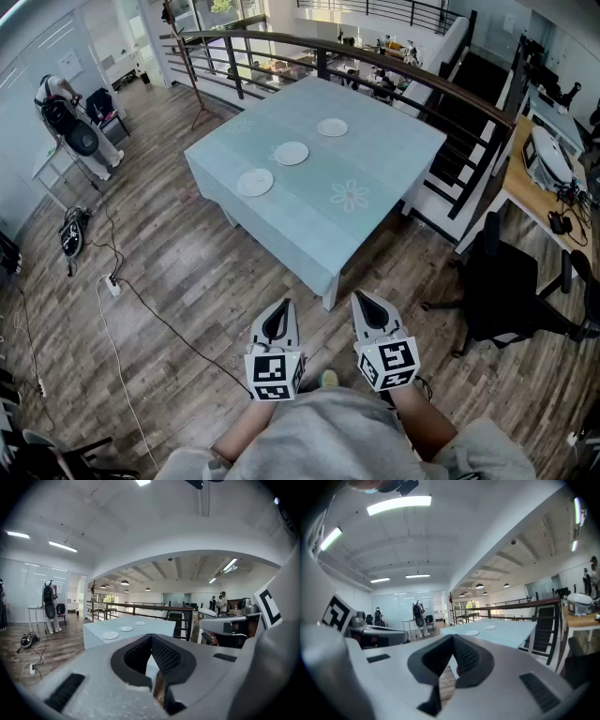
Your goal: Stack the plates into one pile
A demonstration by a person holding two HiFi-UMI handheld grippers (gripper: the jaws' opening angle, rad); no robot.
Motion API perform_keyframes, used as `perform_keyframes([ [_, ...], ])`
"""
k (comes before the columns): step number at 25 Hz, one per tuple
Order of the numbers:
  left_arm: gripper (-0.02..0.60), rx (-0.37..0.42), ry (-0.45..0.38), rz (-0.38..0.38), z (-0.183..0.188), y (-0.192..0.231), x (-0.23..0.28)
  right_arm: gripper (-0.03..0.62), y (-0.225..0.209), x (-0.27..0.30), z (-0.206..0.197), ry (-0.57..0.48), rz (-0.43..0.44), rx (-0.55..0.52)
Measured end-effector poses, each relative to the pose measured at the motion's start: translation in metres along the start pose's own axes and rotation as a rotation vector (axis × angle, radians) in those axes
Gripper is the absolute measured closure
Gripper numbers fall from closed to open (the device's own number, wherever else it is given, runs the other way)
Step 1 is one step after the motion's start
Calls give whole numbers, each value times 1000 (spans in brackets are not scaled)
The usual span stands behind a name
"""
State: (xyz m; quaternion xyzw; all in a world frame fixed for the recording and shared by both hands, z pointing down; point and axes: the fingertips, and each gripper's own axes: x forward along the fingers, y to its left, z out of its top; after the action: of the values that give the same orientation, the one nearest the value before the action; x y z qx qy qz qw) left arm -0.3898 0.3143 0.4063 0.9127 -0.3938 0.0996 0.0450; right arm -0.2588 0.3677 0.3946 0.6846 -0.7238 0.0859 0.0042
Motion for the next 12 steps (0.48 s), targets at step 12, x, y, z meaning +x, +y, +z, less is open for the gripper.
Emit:
perform_keyframes([
  [12,565,17,34,-39,-6,-22,19,568,-21,1,1,-16,0,37],
])
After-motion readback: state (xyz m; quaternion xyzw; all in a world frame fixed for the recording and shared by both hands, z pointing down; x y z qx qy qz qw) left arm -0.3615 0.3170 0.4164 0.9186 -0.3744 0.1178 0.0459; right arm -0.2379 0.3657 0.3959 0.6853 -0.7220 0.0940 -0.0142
